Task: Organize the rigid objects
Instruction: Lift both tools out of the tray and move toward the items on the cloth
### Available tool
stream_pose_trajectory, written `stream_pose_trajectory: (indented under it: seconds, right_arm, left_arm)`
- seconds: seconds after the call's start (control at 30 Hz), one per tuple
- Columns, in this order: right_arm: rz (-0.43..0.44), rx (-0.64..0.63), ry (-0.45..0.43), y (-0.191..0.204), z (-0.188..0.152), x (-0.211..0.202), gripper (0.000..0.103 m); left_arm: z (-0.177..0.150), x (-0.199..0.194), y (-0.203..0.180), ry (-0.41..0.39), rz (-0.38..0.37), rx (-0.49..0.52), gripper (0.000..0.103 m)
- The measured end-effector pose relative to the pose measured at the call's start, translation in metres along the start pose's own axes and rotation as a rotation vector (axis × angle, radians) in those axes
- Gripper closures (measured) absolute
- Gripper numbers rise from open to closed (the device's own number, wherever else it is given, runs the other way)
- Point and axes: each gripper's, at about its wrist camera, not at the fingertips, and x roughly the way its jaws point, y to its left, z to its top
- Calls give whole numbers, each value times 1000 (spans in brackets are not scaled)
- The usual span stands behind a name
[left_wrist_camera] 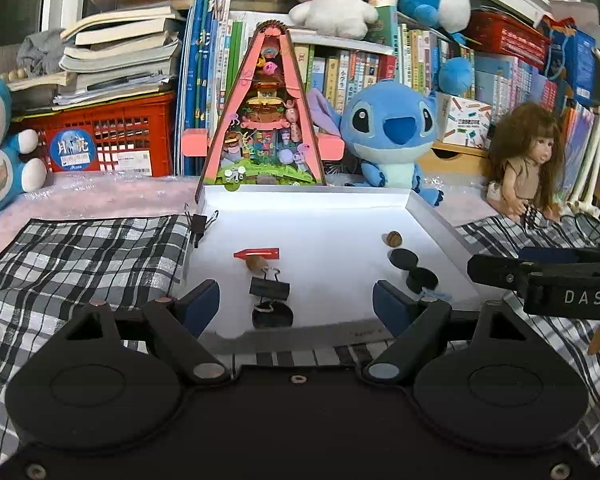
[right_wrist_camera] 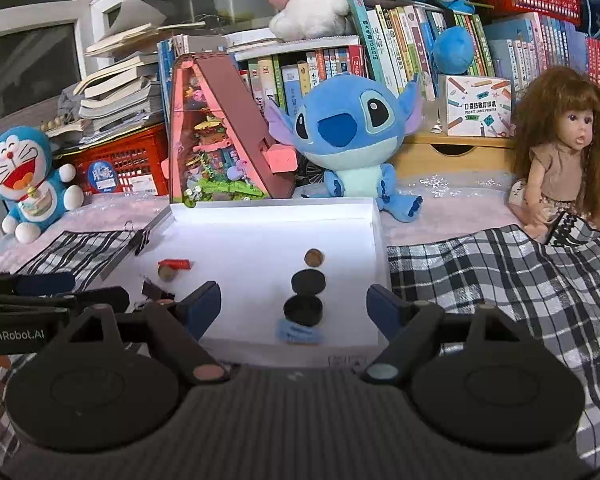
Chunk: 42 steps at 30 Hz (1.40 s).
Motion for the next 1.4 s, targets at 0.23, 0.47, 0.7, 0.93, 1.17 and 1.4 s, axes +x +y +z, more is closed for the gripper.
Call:
stream_pose_trajectory:
  seconds: [0.23, 0.47, 0.7, 0.93, 1.17, 1.4]
  right_arm:
    - [-1, -13, -14, 1, -16, -19, 14]
    - [3, -43, -28, 6, -34, -39, 13]
    - [4, -82, -35, 11, -53, -56, 12]
    - [12, -105, -32, 19, -71, -67, 11]
    - [11, -127, -36, 23, -86, -75, 11]
    - [2, -141, -33, 23, -102, -81, 11]
  left_arm:
    - [-20, -22, -6, -20, 0, 3, 20]
    - [-44, -43, -12, -29, -15, 23, 20]
    - [-69, -60, -15, -23, -33, 25, 20]
    - [-87, -71, -17, -25, -35, 35, 20]
    - [-102, -79, -19, -22, -38, 36, 20]
    - [-116, -84, -20, -16, -40, 27, 20]
